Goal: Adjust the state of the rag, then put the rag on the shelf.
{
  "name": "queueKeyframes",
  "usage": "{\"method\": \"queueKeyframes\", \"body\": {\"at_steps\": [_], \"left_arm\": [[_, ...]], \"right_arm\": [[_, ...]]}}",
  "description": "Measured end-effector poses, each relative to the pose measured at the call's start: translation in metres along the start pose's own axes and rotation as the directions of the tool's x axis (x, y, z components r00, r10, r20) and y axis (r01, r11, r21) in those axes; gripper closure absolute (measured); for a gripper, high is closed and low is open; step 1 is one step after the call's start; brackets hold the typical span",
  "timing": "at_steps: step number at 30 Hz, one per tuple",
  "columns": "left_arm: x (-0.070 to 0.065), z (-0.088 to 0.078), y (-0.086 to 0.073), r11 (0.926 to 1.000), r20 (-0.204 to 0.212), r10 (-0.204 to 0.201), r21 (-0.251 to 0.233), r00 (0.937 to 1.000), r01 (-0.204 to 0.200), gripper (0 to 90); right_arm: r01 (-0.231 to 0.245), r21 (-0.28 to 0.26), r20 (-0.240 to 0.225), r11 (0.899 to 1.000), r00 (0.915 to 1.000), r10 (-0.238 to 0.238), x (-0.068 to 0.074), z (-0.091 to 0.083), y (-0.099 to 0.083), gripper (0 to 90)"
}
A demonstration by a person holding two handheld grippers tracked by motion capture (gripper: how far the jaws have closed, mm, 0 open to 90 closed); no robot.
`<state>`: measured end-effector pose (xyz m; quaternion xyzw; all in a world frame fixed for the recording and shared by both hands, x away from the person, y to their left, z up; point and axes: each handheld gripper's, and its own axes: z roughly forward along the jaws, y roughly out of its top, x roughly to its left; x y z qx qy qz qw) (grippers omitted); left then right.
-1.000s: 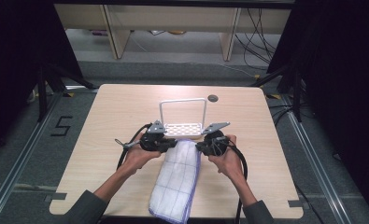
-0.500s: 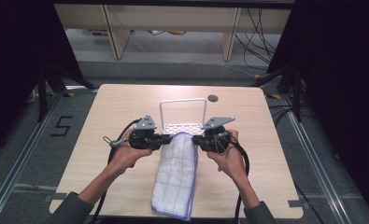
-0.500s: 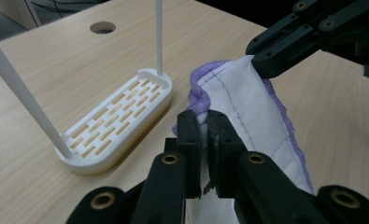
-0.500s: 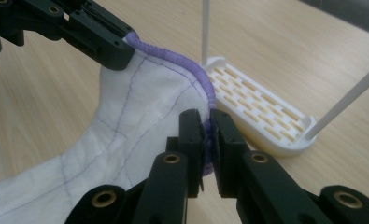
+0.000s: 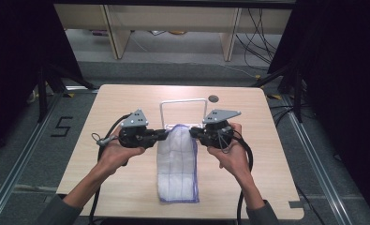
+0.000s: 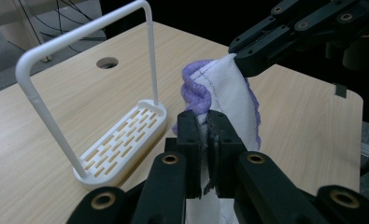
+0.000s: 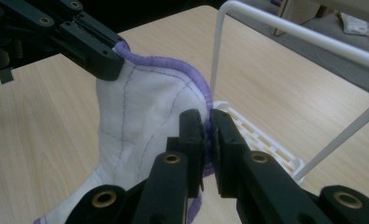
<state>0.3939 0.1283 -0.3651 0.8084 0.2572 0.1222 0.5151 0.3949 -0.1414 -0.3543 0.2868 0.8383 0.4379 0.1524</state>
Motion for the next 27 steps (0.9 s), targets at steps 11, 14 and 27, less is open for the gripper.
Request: {"method": "queueKeyframes", "body": {"at_steps": [11, 14, 27], "left_arm": [[0.009, -0.011, 0.023, 0.9995, -0.016, -0.012, -0.031, 0.9998, 0.012, 84.0], [0.011, -0.014, 0.032, 0.9990, -0.015, -0.015, -0.043, 0.9998, 0.014, 84.0], [0.019, -0.017, 0.063, 0.9981, -0.040, -0.018, -0.059, 0.9990, 0.016, 84.1]], "right_arm": [[0.016, -0.038, 0.023, 0.999, 0.9996, -0.015, -0.004, -0.009, 0.028, 84.4], [0.018, -0.043, 0.024, 0.999, 0.9996, -0.017, -0.007, -0.014, 0.034, 84.4], [-0.004, -0.075, 0.058, 0.997, 0.9983, 0.009, -0.018, -0.028, 0.058, 84.5]]}}
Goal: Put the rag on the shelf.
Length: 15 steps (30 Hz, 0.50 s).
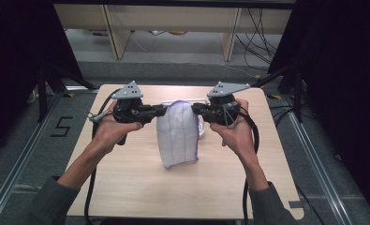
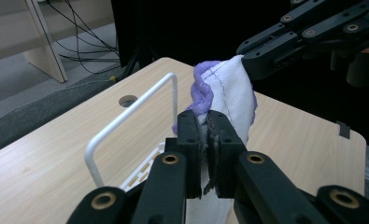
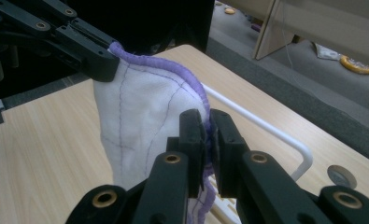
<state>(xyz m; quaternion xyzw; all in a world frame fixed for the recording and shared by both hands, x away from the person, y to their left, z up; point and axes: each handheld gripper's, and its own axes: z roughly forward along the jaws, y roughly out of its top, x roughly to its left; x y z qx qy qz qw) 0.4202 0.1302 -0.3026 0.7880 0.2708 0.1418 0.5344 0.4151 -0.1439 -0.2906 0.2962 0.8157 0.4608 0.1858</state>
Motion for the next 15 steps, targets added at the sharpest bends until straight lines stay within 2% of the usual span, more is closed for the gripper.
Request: {"method": "queueKeyframes", "body": {"at_steps": [3, 6, 8, 10, 13, 14, 15], "left_arm": [[0.003, 0.002, 0.006, 1.0000, -0.004, 0.001, 0.001, 1.0000, -0.001, 84.1], [0.005, 0.004, 0.011, 1.0000, -0.010, 0.000, -0.004, 0.9999, 0.000, 84.1], [0.008, 0.005, 0.015, 0.9999, -0.010, -0.012, -0.008, 0.9999, 0.012, 84.1], [0.010, 0.007, 0.019, 0.9999, -0.016, -0.009, -0.009, 0.9998, 0.009, 84.1], [0.013, 0.008, 0.026, 0.9999, -0.030, 0.001, -0.011, 0.9995, -0.001, 84.1], [0.014, 0.009, 0.028, 0.9999, -0.036, 0.001, -0.015, 0.9994, -0.001, 84.1], [0.015, 0.009, 0.030, 0.9999, -0.037, 0.001, -0.016, 0.9993, -0.002, 84.1]], "right_arm": [[0.013, -0.004, 0.008, 1.000, 0.9999, -0.013, -0.004, 0.000, 0.004, 84.5], [-0.014, -0.005, 0.019, 1.000, 0.9997, 0.015, -0.007, 0.000, 0.008, 84.5], [0.011, -0.019, 0.025, 1.000, 0.9996, -0.011, -0.012, 0.000, 0.011, 84.5], [-0.024, -0.010, 0.024, 1.000, 0.9994, 0.024, -0.012, -0.001, 0.013, 84.5], [-0.013, -0.020, 0.030, 1.000, 0.9995, 0.013, -0.018, -0.001, 0.018, 84.5], [-0.023, -0.016, 0.036, 1.000, 0.9990, 0.024, -0.018, -0.001, 0.020, 84.5], [-0.009, -0.024, 0.043, 1.000, 0.9990, 0.010, -0.021, -0.001, 0.022, 84.5]]}}
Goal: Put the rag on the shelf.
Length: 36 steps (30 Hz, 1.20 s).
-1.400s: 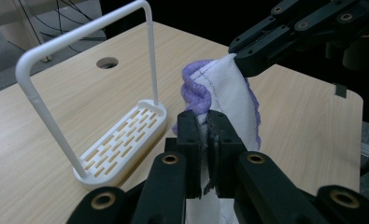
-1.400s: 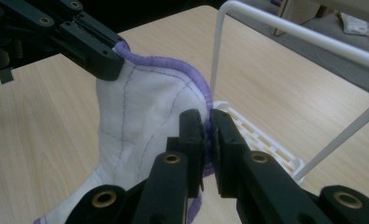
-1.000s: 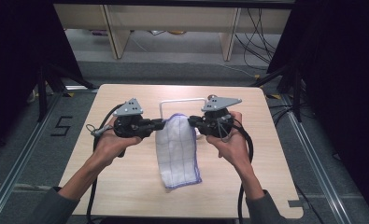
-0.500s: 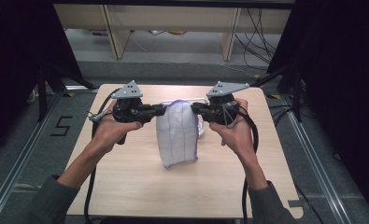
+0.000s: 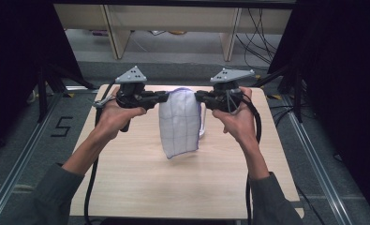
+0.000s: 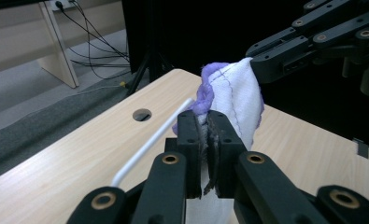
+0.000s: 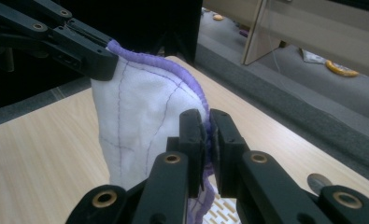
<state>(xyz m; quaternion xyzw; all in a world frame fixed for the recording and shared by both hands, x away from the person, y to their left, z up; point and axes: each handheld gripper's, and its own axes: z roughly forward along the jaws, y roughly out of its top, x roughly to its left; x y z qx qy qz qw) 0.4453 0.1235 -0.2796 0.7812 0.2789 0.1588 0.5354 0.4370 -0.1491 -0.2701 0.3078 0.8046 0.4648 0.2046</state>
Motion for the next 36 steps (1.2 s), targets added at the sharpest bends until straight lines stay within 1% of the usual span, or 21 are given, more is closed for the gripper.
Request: {"method": "queueKeyframes", "body": {"at_steps": [1, 4, 8, 10, 12, 13, 14, 15, 17, 18, 19, 20, 23, 24, 25, 28, 30, 31, 34, 35, 36], "left_arm": [[0.001, 0.000, 0.002, 1.0000, -0.003, 0.000, -0.002, 1.0000, 0.000, 84.1], [0.005, 0.001, 0.009, 0.9999, -0.009, -0.006, -0.014, 0.9999, 0.006, 84.1], [0.011, 0.003, 0.016, 0.9996, -0.017, -0.021, -0.019, 0.9996, 0.021, 84.1], [0.012, 0.005, 0.020, 0.9996, -0.022, -0.020, -0.023, 0.9996, 0.020, 84.0], [0.014, 0.006, 0.024, 0.9994, -0.028, -0.020, -0.028, 0.9994, 0.019, 84.0], [0.016, 0.007, 0.026, 0.9992, -0.034, -0.022, -0.034, 0.9992, 0.021, 84.0], [0.018, 0.008, 0.028, 0.9990, -0.040, -0.028, -0.036, 0.9988, 0.027, 84.0], [0.020, 0.009, 0.030, 0.9988, -0.039, -0.031, -0.038, 0.9988, 0.030, 84.0], [0.023, 0.013, 0.034, 0.9989, -0.046, -0.030, -0.037, 0.9985, 0.028, 84.0], [0.024, 0.014, 0.036, 0.9990, -0.049, -0.027, -0.036, 0.9984, 0.026, 84.1], [0.026, 0.015, 0.038, 0.9989, -0.052, -0.030, -0.038, 0.9982, 0.028, 84.0], [0.027, 0.017, 0.040, 0.9988, -0.054, -0.030, -0.041, 0.9981, 0.028, 84.0], [0.030, 0.020, 0.045, 0.9986, -0.064, -0.029, -0.045, 0.9975, 0.026, 84.0], [0.031, 0.021, 0.046, 0.9985, -0.065, -0.028, -0.048, 0.9975, 0.025, 84.0], [0.032, 0.022, 0.047, 0.9982, -0.068, -0.033, -0.053, 0.9971, 0.030, 84.0], [0.035, 0.026, 0.050, 0.9976, -0.071, -0.042, -0.058, 0.9966, 0.038, 84.0], [0.036, 0.028, 0.052, 0.9975, -0.079, -0.043, -0.060, 0.9960, 0.038, 84.0], [0.037, 0.028, 0.053, 0.9973, -0.081, -0.045, -0.061, 0.9957, 0.040, 84.0], [0.042, 0.031, 0.058, 0.9956, -0.093, -0.060, -0.077, 0.9938, 0.052, 83.9], [0.043, 0.032, 0.059, 0.9949, -0.095, -0.065, -0.083, 0.9934, 0.057, 83.9], [0.044, 0.033, 0.060, 0.9948, -0.103, -0.067, -0.084, 0.9925, 0.058, 83.9]], "right_arm": [[-0.020, 0.003, -0.004, 1.000, 0.9998, 0.020, 0.000, 0.000, 0.001, 84.5], [-0.006, -0.011, 0.003, 1.000, 1.0000, 0.006, -0.005, 0.001, 0.008, 84.5], [-0.023, -0.021, 0.008, 1.000, 0.9997, 0.023, -0.010, 0.002, 0.015, 84.5], [0.000, -0.021, 0.015, 1.000, 0.9999, 0.000, -0.015, 0.003, 0.019, 84.5], [-0.015, -0.022, 0.016, 1.000, 0.9998, 0.015, -0.017, 0.004, 0.023, 84.5], [-0.015, -0.035, 0.009, 0.999, 0.9998, 0.016, -0.018, 0.005, 0.023, 84.5], [-0.010, -0.035, 0.016, 0.999, 0.9998, 0.010, -0.020, 0.005, 0.025, 84.5], [-0.023, -0.035, 0.020, 0.999, 0.9995, 0.024, -0.021, 0.006, 0.027, 84.5], [-0.033, -0.025, 0.021, 0.999, 0.9992, 0.034, -0.024, 0.006, 0.029, 84.5], [-0.030, -0.030, 0.026, 0.999, 0.9992, 0.031, -0.027, 0.007, 0.031, 84.5], [-0.045, -0.034, 0.020, 0.998, 0.9987, 0.046, -0.027, 0.007, 0.032, 84.5], [-0.026, -0.047, 0.032, 0.999, 0.9991, 0.028, -0.029, 0.008, 0.033, 84.5], [-0.028, -0.044, 0.040, 0.999, 0.9987, 0.030, -0.036, 0.010, 0.038, 84.5], [-0.042, -0.042, 0.040, 0.998, 0.9982, 0.044, -0.038, 0.011, 0.040, 84.4], [-0.059, -0.040, 0.044, 0.997, 0.9972, 0.060, -0.038, 0.012, 0.041, 84.5], [-0.063, -0.046, 0.055, 0.997, 0.9963, 0.066, -0.043, 0.016, 0.047, 84.5], [-0.050, -0.041, 0.065, 0.998, 0.9965, 0.053, -0.046, 0.018, 0.050, 84.5], [-0.060, -0.046, 0.063, 0.997, 0.9960, 0.063, -0.047, 0.019, 0.052, 84.5], [-0.061, -0.052, 0.064, 0.997, 0.9959, 0.064, -0.052, 0.022, 0.055, 84.5], [-0.064, -0.048, 0.073, 0.997, 0.9951, 0.067, -0.054, 0.023, 0.056, 84.5], [-0.078, -0.046, 0.073, 0.996, 0.9940, 0.082, -0.055, 0.024, 0.057, 84.5]]}}
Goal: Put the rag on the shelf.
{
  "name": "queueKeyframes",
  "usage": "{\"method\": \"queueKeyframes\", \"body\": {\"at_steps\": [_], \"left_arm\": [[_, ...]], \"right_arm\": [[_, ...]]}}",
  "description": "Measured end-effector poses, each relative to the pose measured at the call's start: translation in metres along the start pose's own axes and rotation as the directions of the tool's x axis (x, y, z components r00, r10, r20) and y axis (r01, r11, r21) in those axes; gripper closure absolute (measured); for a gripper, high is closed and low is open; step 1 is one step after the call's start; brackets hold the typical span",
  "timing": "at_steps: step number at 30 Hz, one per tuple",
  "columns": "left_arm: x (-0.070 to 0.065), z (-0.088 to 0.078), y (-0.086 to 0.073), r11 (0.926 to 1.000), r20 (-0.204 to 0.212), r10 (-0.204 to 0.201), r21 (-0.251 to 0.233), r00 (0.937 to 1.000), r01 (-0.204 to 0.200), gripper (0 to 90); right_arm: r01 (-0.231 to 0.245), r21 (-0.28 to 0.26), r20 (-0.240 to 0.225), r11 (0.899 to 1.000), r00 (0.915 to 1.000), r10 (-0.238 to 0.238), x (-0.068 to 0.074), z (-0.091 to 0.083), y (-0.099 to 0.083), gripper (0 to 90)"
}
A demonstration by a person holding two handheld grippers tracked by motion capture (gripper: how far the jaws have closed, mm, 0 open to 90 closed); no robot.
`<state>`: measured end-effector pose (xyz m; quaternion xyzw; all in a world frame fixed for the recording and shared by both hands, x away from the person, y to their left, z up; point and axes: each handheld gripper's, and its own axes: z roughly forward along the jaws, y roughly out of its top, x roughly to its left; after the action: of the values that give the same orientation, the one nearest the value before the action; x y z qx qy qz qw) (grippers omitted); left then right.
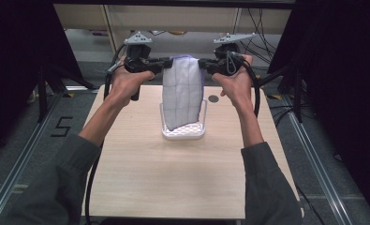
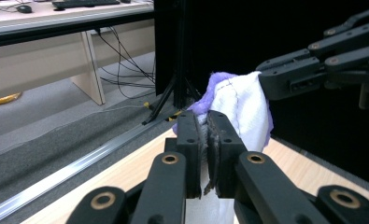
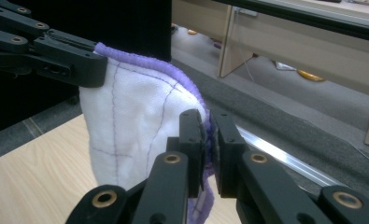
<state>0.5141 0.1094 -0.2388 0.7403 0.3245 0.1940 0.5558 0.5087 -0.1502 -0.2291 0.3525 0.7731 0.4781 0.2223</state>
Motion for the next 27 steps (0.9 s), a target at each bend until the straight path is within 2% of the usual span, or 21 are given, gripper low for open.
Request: {"method": "queueKeyframes", "body": {"at_steps": [1, 6, 7, 11, 13, 18, 20, 22, 24, 26, 27], "left_arm": [[0.002, 0.002, 0.001, 1.0000, -0.008, -0.002, -0.001, 1.0000, 0.002, 83.9], [0.014, 0.016, 0.000, 0.9990, -0.024, -0.043, -0.009, 0.9988, 0.043, 83.9], [0.017, 0.020, -0.002, 0.9987, -0.032, -0.050, -0.004, 0.9982, 0.050, 83.9], [0.025, 0.032, -0.008, 0.9979, -0.040, -0.064, 0.002, 0.9971, 0.064, 83.9], [0.029, 0.037, -0.011, 0.9978, -0.045, -0.065, 0.005, 0.9968, 0.066, 83.8], [0.040, 0.049, -0.023, 0.9945, -0.049, -0.104, 0.007, 0.9933, 0.105, 83.8], [0.045, 0.054, -0.029, 0.9928, -0.054, -0.119, 0.011, 0.9915, 0.120, 83.7], [0.048, 0.058, -0.033, 0.9927, -0.064, -0.117, 0.022, 0.9910, 0.119, 83.7], [0.050, 0.061, -0.037, 0.9917, -0.055, -0.125, 0.022, 0.9906, 0.127, 83.7], [0.051, 0.063, -0.044, 0.9902, -0.057, -0.134, 0.034, 0.9894, 0.136, 83.7], [0.053, 0.064, -0.047, 0.9899, -0.056, -0.134, 0.040, 0.9894, 0.136, 83.7]], "right_arm": [[0.016, -0.005, 0.005, 1.000, 0.9999, -0.016, -0.003, 0.002, 0.001, 84.4], [-0.020, 0.005, 0.018, 1.000, 0.9997, 0.019, -0.008, 0.012, 0.004, 84.5], [-0.009, 0.002, 0.027, 1.000, 0.9996, 0.009, -0.011, 0.016, 0.004, 84.4], [-0.033, 0.015, 0.036, 0.999, 0.9988, 0.032, -0.018, 0.032, 0.000, 84.4], [-0.030, 0.022, 0.045, 0.999, 0.9986, 0.029, -0.022, 0.038, -0.002, 84.4], [-0.053, 0.037, 0.057, 0.998, 0.9970, 0.051, -0.028, 0.055, -0.008, 84.3], [-0.049, 0.047, 0.066, 0.998, 0.9968, 0.046, -0.030, 0.060, -0.009, 84.3], [-0.036, 0.048, 0.081, 0.998, 0.9962, 0.032, -0.031, 0.068, -0.011, 84.3], [-0.046, 0.056, 0.084, 0.997, 0.9956, 0.041, -0.030, 0.075, -0.013, 84.2], [-0.035, 0.065, 0.091, 0.997, 0.9954, 0.029, -0.030, 0.083, -0.016, 84.2], [-0.050, 0.075, 0.093, 0.996, 0.9947, 0.043, -0.031, 0.087, -0.019, 84.2]]}}
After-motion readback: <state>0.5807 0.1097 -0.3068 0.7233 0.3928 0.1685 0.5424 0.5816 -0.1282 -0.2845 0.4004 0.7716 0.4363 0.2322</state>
